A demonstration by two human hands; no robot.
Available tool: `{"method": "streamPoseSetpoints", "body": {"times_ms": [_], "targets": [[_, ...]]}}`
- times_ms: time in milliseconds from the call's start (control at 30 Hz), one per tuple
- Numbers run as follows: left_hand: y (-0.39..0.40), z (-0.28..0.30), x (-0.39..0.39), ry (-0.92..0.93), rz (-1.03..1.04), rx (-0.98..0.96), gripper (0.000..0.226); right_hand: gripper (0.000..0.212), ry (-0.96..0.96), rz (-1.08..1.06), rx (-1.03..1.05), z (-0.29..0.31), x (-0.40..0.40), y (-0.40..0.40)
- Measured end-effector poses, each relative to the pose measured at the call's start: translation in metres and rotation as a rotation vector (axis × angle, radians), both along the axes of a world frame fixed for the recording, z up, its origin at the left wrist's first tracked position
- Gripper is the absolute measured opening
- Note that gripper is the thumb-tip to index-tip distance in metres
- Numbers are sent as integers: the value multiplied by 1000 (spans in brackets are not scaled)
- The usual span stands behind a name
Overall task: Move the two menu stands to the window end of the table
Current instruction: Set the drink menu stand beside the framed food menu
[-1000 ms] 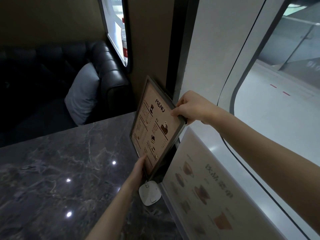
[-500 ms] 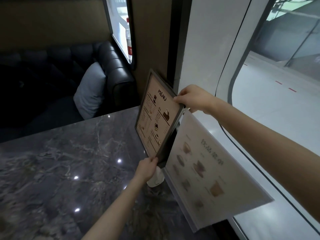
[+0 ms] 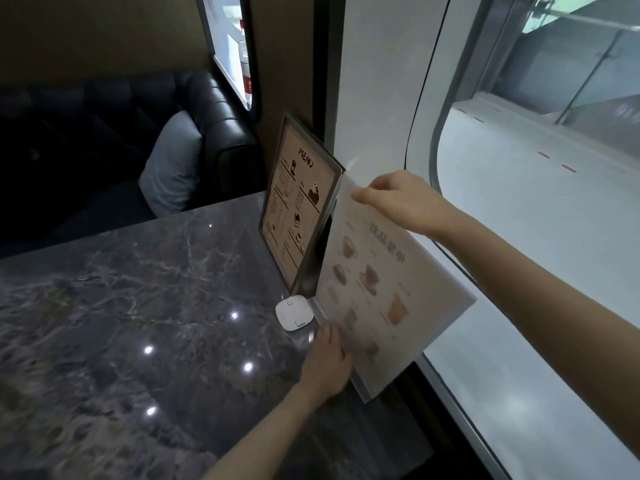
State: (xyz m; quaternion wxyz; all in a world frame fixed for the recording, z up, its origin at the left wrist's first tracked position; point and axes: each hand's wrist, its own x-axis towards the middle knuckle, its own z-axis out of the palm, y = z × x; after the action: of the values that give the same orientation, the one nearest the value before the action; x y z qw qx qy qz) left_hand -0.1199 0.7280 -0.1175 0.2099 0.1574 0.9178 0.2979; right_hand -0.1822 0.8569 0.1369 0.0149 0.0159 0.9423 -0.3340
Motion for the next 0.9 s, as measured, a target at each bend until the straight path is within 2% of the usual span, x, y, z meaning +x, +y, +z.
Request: {"method": "streamPoseSetpoints", "body": {"times_ms": [100, 333, 533, 700, 900], "targets": [[5, -4, 7, -2, -106, -205, 66, 43, 27, -14, 11, -9, 5, 2], [2, -4, 5, 43, -184, -357, 62, 56, 167, 13, 43, -11, 8, 0], [-5, -7, 9, 92, -184, -360, 62, 58, 175, 40, 34, -10, 6, 1], [-18, -4, 2, 119, -166, -366, 62, 47, 172, 31, 28, -7, -3, 1], [-27, -7, -5, 128, -186, -422, 62, 54, 182, 24, 21, -12, -12, -1]]}}
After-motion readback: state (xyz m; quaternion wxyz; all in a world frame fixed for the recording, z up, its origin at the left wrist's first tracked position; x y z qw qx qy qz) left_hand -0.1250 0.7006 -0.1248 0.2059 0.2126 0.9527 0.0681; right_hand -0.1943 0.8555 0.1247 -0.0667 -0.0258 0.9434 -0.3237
